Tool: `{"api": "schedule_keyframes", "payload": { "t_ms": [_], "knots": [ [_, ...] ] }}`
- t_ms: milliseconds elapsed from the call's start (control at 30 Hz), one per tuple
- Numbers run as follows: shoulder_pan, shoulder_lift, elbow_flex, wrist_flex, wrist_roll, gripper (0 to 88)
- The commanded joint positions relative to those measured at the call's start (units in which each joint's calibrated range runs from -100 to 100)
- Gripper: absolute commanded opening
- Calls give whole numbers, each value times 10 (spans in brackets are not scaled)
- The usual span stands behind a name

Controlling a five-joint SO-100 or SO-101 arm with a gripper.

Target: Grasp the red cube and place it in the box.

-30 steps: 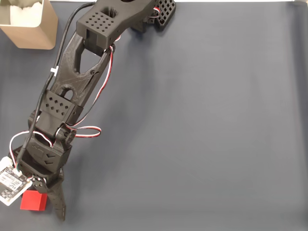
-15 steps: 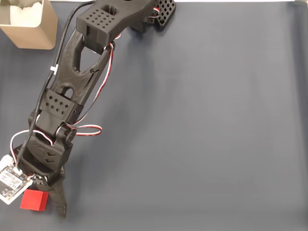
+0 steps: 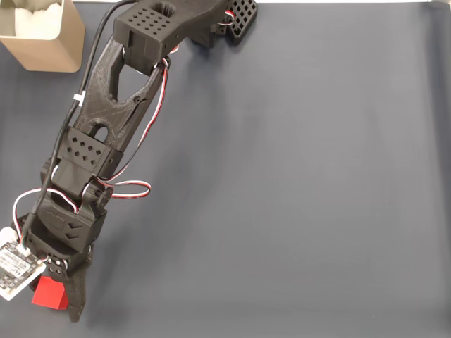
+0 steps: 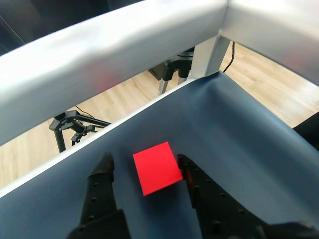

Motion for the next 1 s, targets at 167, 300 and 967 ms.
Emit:
{"api": "schedule_keyframes", "payload": {
  "t_ms": [167, 300, 967],
  "knots": [
    [-10, -65, -8, -14, -5, 212],
    [-12, -68, -4, -14, -2, 168],
    [-12, -101, 49, -12, 16, 211]
  ]
}}
